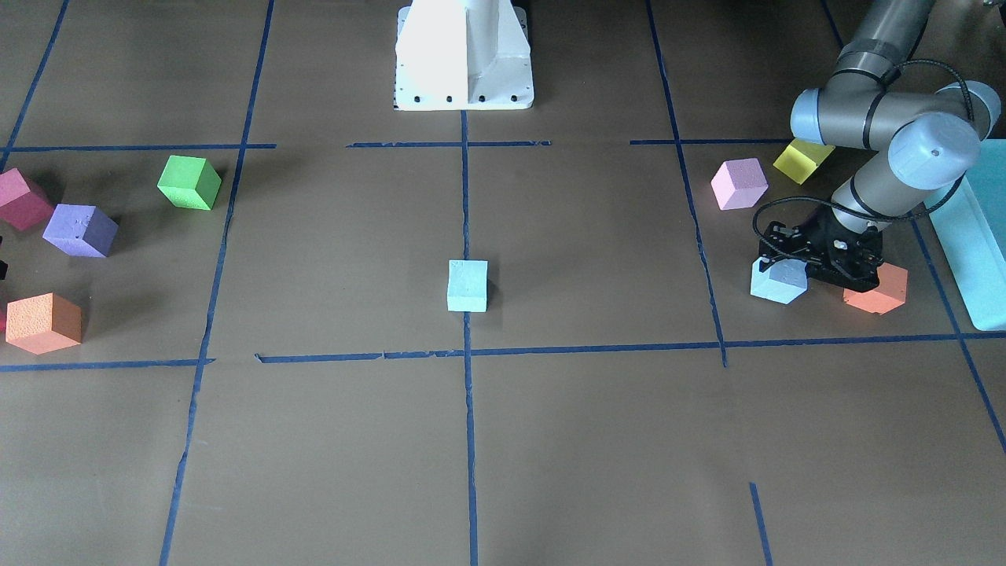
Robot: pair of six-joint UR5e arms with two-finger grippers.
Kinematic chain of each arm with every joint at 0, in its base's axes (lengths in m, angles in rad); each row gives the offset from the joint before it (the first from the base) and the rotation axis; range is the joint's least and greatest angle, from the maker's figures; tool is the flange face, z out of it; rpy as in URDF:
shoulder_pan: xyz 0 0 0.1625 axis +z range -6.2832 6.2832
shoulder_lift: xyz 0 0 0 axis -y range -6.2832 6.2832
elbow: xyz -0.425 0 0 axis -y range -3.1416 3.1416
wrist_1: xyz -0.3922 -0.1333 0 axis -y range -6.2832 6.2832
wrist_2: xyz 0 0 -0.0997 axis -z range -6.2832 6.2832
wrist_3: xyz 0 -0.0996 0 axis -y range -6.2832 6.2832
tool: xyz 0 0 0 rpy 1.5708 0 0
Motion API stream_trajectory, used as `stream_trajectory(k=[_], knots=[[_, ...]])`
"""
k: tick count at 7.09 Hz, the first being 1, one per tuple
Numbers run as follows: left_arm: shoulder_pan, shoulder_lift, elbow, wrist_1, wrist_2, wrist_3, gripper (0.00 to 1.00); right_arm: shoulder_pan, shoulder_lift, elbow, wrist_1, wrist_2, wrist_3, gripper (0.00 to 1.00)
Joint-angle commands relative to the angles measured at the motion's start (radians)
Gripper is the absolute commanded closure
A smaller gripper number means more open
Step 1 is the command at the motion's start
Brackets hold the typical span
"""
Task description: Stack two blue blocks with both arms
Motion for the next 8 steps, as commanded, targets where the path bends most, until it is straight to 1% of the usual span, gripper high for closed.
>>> stream_trajectory(k=[1,2,3,4,5,6,7,8], knots=[[-0.005,0.016,-0.106,0.099,-0.005,-0.002,0.97,0.011,-0.028,-0.002,0.008,0.003,-0.002,0.0],[-0.005,-0.055,-0.152,0.248,-0.005,-0.012,0.97,0.036,-0.068,-0.001,0.019,0.009,-0.022,0.0],[-0.004,-0.162,-0.195,0.419,-0.003,-0.015,0.97,0.062,-0.129,-0.007,0.072,0.044,-0.101,0.0],[0.002,-0.297,-0.205,0.573,-0.005,-0.054,0.96,0.083,-0.157,-0.016,0.094,0.089,-0.109,0.0],[0.052,-0.412,-0.19,0.626,-0.003,-0.188,0.96,0.102,-0.198,-0.018,0.099,0.13,-0.123,0.0],[0.118,-0.466,-0.176,0.625,0.002,-0.288,0.96,0.123,-0.229,-0.018,0.099,0.14,-0.155,0.0],[0.181,-0.572,-0.132,0.619,0.006,-0.397,0.96,0.178,-0.261,-0.021,0.097,0.144,-0.256,0.0],[0.226,-0.691,-0.046,0.617,0.046,-0.467,0.96,0.22,-0.278,-0.03,0.096,0.178,-0.292,0.0]])
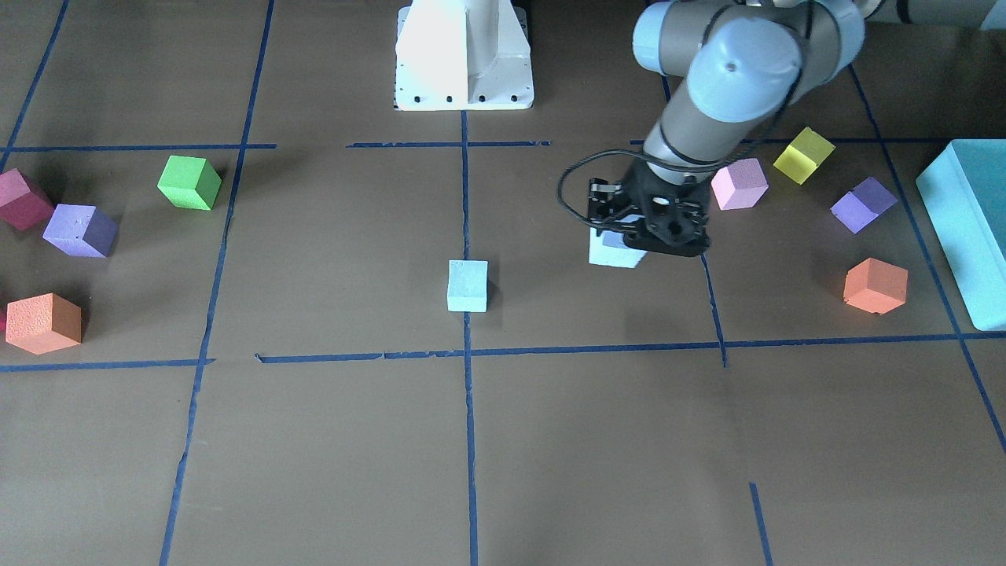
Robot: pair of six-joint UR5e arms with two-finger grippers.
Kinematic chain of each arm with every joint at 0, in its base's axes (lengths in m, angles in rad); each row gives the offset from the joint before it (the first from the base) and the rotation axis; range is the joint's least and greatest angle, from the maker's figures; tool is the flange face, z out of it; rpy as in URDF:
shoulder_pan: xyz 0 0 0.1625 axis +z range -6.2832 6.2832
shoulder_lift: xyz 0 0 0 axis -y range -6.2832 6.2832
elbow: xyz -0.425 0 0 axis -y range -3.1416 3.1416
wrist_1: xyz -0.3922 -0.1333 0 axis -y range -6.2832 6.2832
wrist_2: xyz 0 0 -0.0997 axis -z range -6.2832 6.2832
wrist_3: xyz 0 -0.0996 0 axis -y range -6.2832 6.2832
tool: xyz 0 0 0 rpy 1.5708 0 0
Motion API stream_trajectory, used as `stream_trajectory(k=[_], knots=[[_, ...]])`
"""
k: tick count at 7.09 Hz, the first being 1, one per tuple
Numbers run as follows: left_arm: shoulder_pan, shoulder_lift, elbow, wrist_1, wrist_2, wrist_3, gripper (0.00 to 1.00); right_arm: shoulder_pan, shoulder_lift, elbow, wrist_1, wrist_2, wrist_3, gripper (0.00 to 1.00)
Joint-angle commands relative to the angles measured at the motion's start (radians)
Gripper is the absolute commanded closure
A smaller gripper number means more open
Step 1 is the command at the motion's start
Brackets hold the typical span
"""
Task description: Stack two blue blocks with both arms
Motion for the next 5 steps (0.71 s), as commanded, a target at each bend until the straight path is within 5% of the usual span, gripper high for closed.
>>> stream_trajectory(k=[1,5], knots=[[0.129,-0.227,0.17,-0.005,0.097,-0.169,0.96,0.077,-0.036,-0.03,0.0,0.061,-0.07,0.0],[0.163,-0.279,0.342,-0.152,0.136,-0.179,0.96,0.082,-0.034,-0.025,0.004,0.055,-0.076,0.0]])
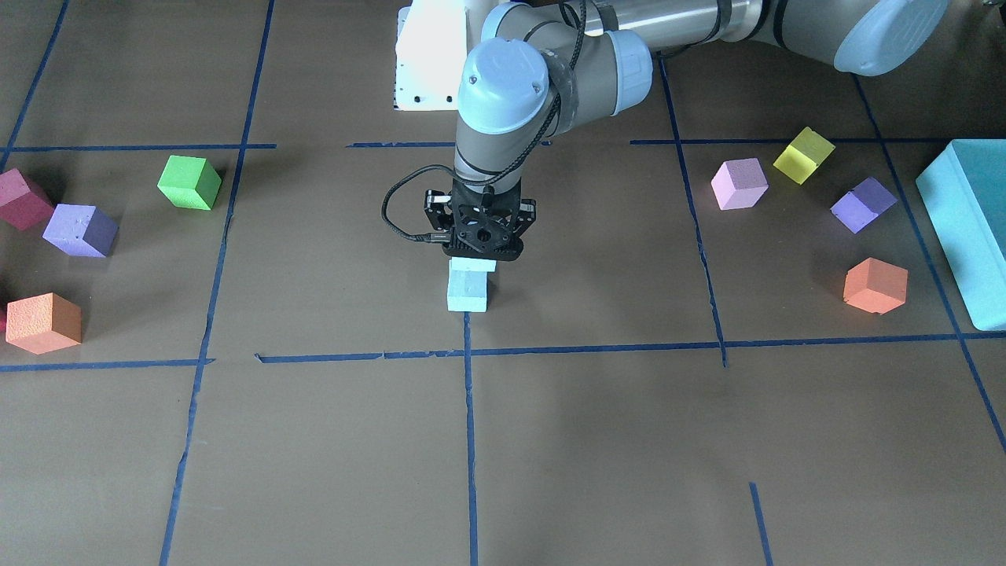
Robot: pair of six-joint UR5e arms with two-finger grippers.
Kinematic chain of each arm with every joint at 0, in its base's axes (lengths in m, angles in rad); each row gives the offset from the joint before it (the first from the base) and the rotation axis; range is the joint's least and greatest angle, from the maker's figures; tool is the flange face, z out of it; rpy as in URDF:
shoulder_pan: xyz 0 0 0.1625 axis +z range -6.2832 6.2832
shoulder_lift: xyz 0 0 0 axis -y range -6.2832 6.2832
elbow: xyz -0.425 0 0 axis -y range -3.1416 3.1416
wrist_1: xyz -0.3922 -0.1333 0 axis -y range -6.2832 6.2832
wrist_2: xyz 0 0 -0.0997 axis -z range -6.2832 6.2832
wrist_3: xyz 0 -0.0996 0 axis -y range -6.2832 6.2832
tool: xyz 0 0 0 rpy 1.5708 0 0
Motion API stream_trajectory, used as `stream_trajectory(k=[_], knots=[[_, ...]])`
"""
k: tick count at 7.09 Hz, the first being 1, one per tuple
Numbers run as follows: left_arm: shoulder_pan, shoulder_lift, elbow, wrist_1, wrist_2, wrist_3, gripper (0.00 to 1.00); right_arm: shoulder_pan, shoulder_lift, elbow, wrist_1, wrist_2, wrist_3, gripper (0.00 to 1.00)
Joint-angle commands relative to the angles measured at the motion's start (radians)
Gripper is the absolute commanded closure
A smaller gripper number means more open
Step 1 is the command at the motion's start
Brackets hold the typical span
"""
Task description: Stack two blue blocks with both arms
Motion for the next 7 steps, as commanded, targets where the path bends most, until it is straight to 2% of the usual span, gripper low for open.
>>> stream_trajectory(k=[1,7], knots=[[0.003,-0.01,0.062,-0.073,0.004,-0.001,0.96,0.001,0.001,0.001,0.0,-0.002,0.0,0.0],[0.0,-0.01,0.068,-0.079,0.024,0.002,0.96,0.0,0.011,-0.001,0.0,-0.002,0.0,0.0]])
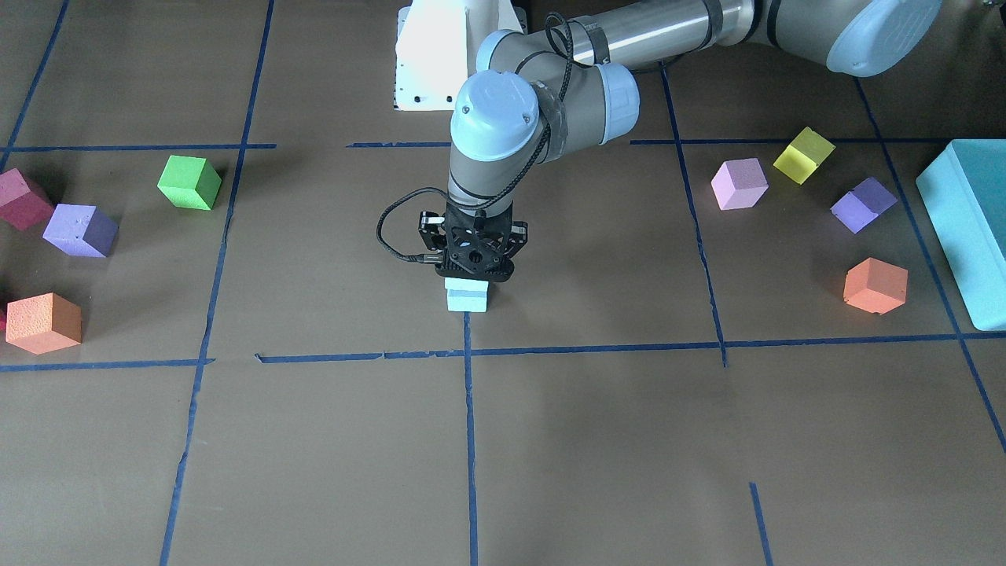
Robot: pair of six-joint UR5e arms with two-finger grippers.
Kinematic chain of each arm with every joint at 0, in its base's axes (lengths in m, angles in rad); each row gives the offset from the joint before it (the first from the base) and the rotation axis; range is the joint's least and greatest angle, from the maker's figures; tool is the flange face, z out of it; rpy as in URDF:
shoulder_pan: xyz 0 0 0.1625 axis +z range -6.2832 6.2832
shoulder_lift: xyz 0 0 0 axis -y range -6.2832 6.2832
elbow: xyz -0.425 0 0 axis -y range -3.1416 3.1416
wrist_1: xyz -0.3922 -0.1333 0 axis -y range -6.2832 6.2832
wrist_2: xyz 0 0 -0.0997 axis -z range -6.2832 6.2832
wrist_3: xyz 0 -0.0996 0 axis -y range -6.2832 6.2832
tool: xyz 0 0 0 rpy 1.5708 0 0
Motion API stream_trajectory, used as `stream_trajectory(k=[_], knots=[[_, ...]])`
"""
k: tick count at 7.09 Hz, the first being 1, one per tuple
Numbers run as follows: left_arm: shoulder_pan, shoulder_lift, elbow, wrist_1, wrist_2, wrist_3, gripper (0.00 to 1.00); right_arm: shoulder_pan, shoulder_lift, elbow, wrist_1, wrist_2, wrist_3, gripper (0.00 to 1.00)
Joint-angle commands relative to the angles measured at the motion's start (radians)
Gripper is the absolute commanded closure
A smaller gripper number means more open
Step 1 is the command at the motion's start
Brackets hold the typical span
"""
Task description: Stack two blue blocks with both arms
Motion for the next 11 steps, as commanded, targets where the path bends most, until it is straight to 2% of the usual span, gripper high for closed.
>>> stream_trajectory(k=[1,4,5,6,7,8,11], knots=[[-0.002,0.0,0.0,0.0,0.009,0.001,0.96,0.0,0.0,-0.001,0.0,0.0,0.0,0.0],[0.0,0.0,0.009,-0.005,0.022,-0.002,0.94,0.0,0.0,-0.006,0.0,0.0,0.0,0.0],[0.0,0.0,0.017,-0.023,0.022,-0.004,0.91,0.0,0.002,-0.006,0.0,0.0,0.0,0.0],[-0.002,0.0,0.017,-0.025,0.022,-0.004,0.74,0.0,0.002,-0.006,0.0,0.0,0.0,0.0],[0.0,0.0,0.017,-0.026,0.022,-0.004,0.14,0.0,0.002,-0.006,0.0,0.0,0.0,0.0],[0.0,0.0,0.016,-0.038,0.022,-0.004,0.0,0.0,0.003,-0.006,0.0,-0.002,0.0,0.0],[-0.002,0.0,0.011,-0.045,0.022,-0.005,0.0,0.0,0.003,-0.006,0.0,-0.002,0.0,0.0]])
